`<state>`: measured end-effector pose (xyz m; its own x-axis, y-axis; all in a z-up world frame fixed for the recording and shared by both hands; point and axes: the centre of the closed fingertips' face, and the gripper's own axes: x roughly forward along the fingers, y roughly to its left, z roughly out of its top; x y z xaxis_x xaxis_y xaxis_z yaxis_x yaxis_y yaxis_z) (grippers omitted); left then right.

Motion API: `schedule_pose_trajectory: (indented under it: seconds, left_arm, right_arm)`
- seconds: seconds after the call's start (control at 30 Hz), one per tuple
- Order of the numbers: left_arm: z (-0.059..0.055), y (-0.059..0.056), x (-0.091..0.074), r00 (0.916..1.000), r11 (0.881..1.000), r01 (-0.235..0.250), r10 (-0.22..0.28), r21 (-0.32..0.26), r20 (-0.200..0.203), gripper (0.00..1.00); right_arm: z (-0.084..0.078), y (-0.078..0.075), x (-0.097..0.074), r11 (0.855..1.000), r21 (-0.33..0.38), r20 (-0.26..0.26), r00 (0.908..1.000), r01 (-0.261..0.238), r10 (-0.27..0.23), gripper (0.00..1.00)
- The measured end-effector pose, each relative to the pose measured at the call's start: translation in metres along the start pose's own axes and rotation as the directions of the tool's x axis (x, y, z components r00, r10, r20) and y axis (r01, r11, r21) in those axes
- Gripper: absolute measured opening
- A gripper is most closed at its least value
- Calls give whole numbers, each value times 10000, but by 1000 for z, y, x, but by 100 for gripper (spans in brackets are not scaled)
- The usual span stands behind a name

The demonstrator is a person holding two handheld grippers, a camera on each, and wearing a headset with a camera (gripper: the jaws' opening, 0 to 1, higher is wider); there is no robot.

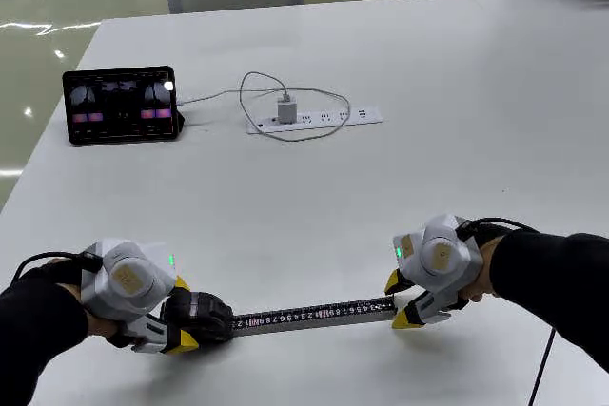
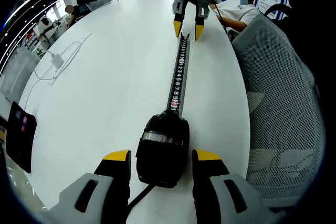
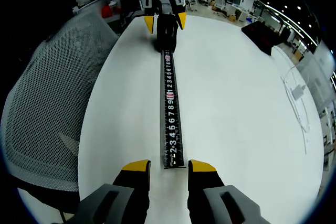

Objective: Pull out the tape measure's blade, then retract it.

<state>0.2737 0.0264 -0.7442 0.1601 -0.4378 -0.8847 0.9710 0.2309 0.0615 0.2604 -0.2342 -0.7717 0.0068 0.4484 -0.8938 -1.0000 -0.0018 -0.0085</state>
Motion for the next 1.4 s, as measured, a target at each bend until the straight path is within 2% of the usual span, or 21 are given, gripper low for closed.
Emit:
schedule_pose_trajectory:
  seconds: [0.1, 0.23, 0.43, 0.7, 0.8, 0.87, 1.0, 1.1, 1.17, 1.27, 1.4]
  left_arm:
    - [2, -1, -3, 9999, 9997, 75, -72, -237, 116, 49]
    - [1, -2, -5, 9999, 9995, 163, -164, -255, -25, 54]
    - [8, -3, -9, 9989, 9989, 393, -387, -262, 250, 63]
    - [11, -10, -10, 9967, 9969, 761, -755, -203, 310, 70]
    - [9, -18, -10, 9934, 9932, 1131, -1125, -263, 233, 77]
    - [9, -20, -9, 9927, 9929, 1182, -1178, -155, 260, 82]
    - [8, -21, -9, 9918, 9917, 1265, -1261, -221, 220, 85]
    - [6, -24, -8, 9903, 9896, 1384, -1377, -405, 186, 93]
    - [5, -23, -8, 9923, 9916, 1230, -1224, -396, 160, 99]
    - [2, -30, -7, 9896, 9867, 1436, -1428, -765, 161, 99]
    - [-1, -34, -6, 9889, 9853, 1486, -1473, -844, 208, 99]
  right_arm:
    - [-2, 1, -1, 10000, -59, -80, 10000, -28, 28, 25]
    - [-3, 1, -3, 10000, 18, -71, 10000, -18, 18, 27]
    - [-1, 3, -8, 10000, -39, -97, 9999, -76, 76, 32]
    - [-4, 6, -10, 9993, 260, -189, 9994, -270, 275, 40]
    - [-4, 7, -10, 9990, 301, -186, 9993, -327, 332, 42]
    - [-4, 8, -10, 9990, 294, -190, 9993, -331, 336, 45]
    - [-5, 12, -9, 9976, 498, -143, 9987, -477, 485, 51]
    - [-7, 17, -8, 9970, 497, -209, 9980, -594, 605, 55]
    - [-8, 18, -8, 9968, 517, -220, 9978, -609, 621, 58]
    - [-7, 21, -8, 9952, 740, -160, 9977, -639, 653, 63]
    - [-7, 22, -8, 9933, 982, -22, 9981, -606, 611, 74]
